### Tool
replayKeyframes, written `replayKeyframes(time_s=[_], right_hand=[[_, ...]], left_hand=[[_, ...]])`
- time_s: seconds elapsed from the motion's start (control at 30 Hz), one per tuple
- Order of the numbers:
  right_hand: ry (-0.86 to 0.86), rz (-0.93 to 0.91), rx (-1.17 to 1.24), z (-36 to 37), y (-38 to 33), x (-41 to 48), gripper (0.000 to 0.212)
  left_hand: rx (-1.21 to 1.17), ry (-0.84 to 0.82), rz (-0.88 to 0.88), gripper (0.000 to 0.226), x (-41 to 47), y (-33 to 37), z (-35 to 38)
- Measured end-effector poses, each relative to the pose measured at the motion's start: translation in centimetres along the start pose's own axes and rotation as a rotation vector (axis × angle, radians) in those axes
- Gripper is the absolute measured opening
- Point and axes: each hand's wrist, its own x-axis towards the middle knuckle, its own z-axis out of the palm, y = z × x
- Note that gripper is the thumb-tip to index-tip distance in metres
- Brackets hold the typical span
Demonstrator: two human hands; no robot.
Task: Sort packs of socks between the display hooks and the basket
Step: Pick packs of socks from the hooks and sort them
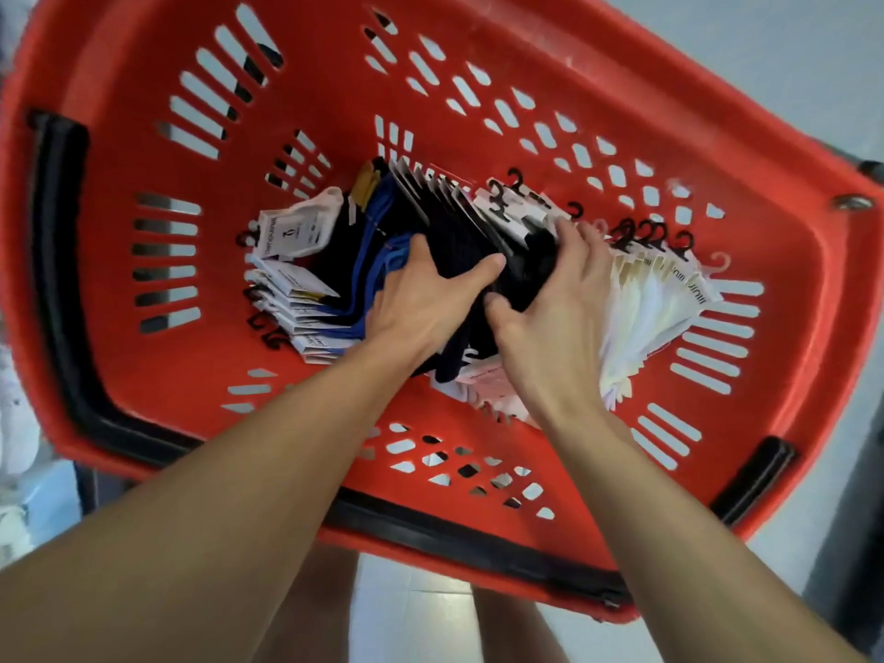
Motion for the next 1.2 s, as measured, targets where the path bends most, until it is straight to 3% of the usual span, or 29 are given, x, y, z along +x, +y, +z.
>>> replayKeyframes(time_s=[0.1, 0.37, 0.53, 0.63, 0.73, 0.8, 0.93, 0.97, 1.1, 1.2], right_hand=[[-0.086, 0.009, -0.026, 0.3, 0.3, 1.0, 0.094], [-0.063, 0.133, -0.022, 1.1, 0.0, 3.3, 0.109], [-0.082, 0.222, 0.020, 1.2, -0.1, 4.3, 0.081], [-0.122, 0.264, 0.055, 1.1, -0.2, 5.2, 0.076], [-0.131, 0.177, -0.063, 0.3, -0.1, 5.7, 0.047], [-0.138, 0.078, -0.114, -0.3, 0.0, 5.4, 0.039], [-0.147, -0.008, 0.047, -1.8, -0.2, 4.3, 0.038], [-0.146, -0.016, 0.108, -2.3, -0.4, 3.9, 0.036], [-0.157, -0.076, 0.340, -4.4, -2.8, 2.3, 0.023], [-0.198, -0.111, 0.447, -6.0, -5.4, 1.5, 0.019]], left_hand=[[-0.207, 0.023, -0.086, 0.079, 0.9, 0.8, 0.9], [-0.197, 0.063, -0.026, 0.055, 0.7, -0.4, 1.0], [-0.175, 0.047, 0.005, 0.045, -0.1, -1.3, 1.1], [-0.166, 0.043, 0.003, 0.046, -0.8, -1.7, 1.5], [-0.189, 0.039, 0.043, 0.052, -2.0, -1.3, 2.3], [-0.313, 0.009, 0.063, 0.054, -3.3, -0.6, 2.5], [-1.009, -0.133, -0.127, 0.053, -5.3, 0.4, 1.1], [-1.082, -0.138, -0.132, 0.048, -5.8, 0.5, 0.7], [-1.006, -0.034, -0.029, 0.022, -7.7, 0.6, -0.8], [-0.993, 0.059, 0.024, 0.052, -9.3, 1.5, -2.7]])
